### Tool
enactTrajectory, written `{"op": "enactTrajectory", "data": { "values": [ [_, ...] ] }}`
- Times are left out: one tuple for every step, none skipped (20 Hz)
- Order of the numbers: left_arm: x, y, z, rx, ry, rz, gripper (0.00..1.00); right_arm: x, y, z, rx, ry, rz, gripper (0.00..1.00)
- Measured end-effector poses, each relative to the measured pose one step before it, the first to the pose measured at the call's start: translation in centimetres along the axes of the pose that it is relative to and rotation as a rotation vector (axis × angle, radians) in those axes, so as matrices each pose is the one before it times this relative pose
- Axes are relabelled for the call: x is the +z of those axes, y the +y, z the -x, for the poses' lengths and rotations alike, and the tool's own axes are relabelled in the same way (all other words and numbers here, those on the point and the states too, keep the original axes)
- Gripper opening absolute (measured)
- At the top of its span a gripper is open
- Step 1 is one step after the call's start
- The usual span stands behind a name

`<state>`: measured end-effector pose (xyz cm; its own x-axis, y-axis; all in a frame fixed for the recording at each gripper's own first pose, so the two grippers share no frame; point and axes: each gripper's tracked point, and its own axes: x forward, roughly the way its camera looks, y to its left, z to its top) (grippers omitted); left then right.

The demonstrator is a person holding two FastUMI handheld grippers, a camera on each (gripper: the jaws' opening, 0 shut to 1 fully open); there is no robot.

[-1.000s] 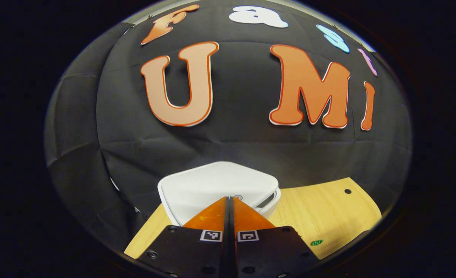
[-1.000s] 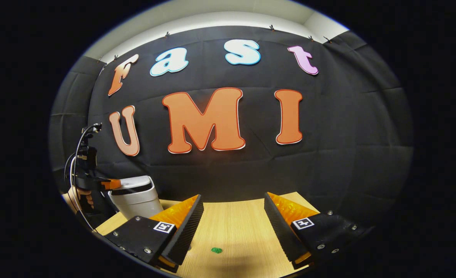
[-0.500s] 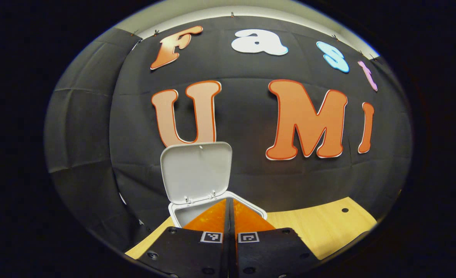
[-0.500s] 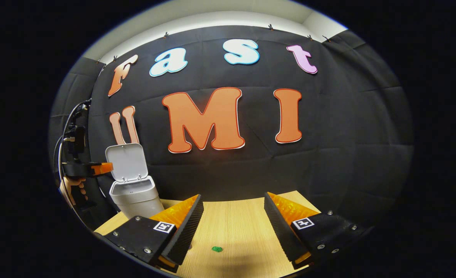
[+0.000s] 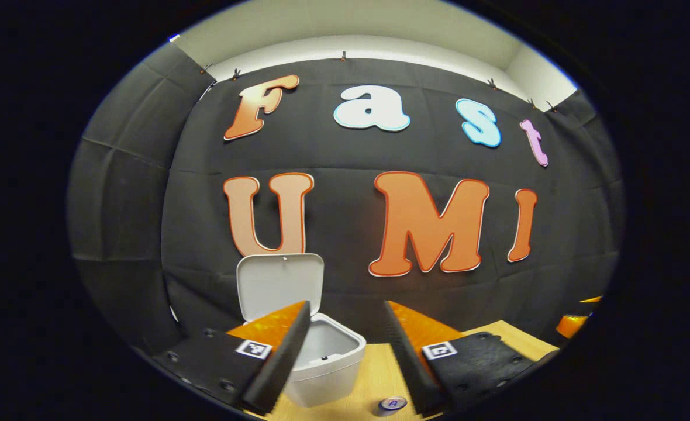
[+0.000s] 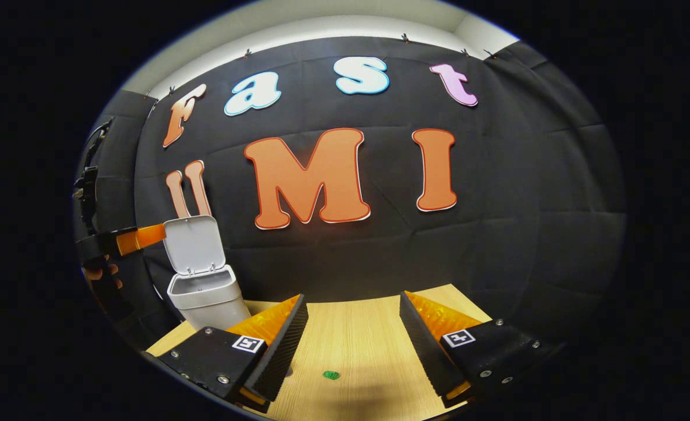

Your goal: Press the lid of the desktop garbage bin to open it, pick up the crumpled paper on the desktop and throw it into the bin, then pick up the pop can on the desktop and drop it into the bin, and finally close the garbage bin lid.

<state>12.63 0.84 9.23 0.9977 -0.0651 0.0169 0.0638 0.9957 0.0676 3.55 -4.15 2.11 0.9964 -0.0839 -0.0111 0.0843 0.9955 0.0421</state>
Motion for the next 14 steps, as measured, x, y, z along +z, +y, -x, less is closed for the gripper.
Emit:
{"op": "enactTrajectory", "data": {
  "values": [
    [-0.155,-0.074,0.095,0.00126,0.0061,-0.00686,0.9,0.11,0.242,-0.042,0.00901,-0.00439,0.00592,0.95],
    [-0.584,-0.232,0.171,0.00211,0.01113,0.00118,0.9,0.135,0.158,-0.08,0.0057,-0.00627,0.00933,0.95],
    [-0.296,-0.139,0.376,0.00218,0.0121,0.01123,0.9,0.097,0.126,-0.105,0.00441,-0.00809,0.01417,0.95],
    [-0.435,-0.227,0.301,-0.00427,0.00422,0.0108,0.91,0.01,0.038,-0.185,-0.0004,-0.00474,0.0153,0.95],
    [-0.304,0.011,0.138,0.00019,0.00077,0.00683,0.91,-0.19,0.055,-0.202,0.00293,0.00319,0.00547,0.95],
    [-0.408,0.113,0.044,0.00222,0.00448,-0.00048,0.92,-0.378,0.35,-0.223,0.01401,0.00984,-0.00314,0.95],
    [-0.339,0.048,-0.034,0.0006,0.0073,-0.00535,0.93,-0.486,0.333,-0.242,0.01443,0.0116,-0.00402,0.95],
    [-0.611,0.097,-0.137,-0.00211,0.00879,-0.00299,0.93,-0.614,0.01,-0.306,0.0029,0.014,0.00131,0.95],
    [-0.254,0.004,-0.115,-0.0062,0.00724,0.00396,0.93,-0.728,0.103,-0.367,0.01231,0.02075,0.00808,0.95],
    [-0.402,-0.068,0.048,-0.00727,0.00605,0.00725,0.93,-0.823,0.211,-0.474,0.00698,0.01868,0.01011,0.95],
    [-0.306,0.073,-0.108,-0.00484,0.00486,0.00769,0.93,-0.944,0.015,-0.485,0.00695,0.02403,0.01199,0.95],
    [-0.527,0.186,-0.111,-0.0028,0.00926,0.00414,0.93,-0.972,0.226,-0.557,0.01568,0.03081,0.00267,0.95],
    [-0.601,0.132,-0.177,-0.00149,0.01584,-0.00051,0.93,-1.283,0.392,-0.651,0.03137,0.04021,-0.01066,0.95],
    [-0.451,0.152,-0.048,-0.00092,0.01179,-0.00144,0.93,-1.666,0.476,-0.683,0.02624,0.04897,-0.01313,0.95]
  ]
}}
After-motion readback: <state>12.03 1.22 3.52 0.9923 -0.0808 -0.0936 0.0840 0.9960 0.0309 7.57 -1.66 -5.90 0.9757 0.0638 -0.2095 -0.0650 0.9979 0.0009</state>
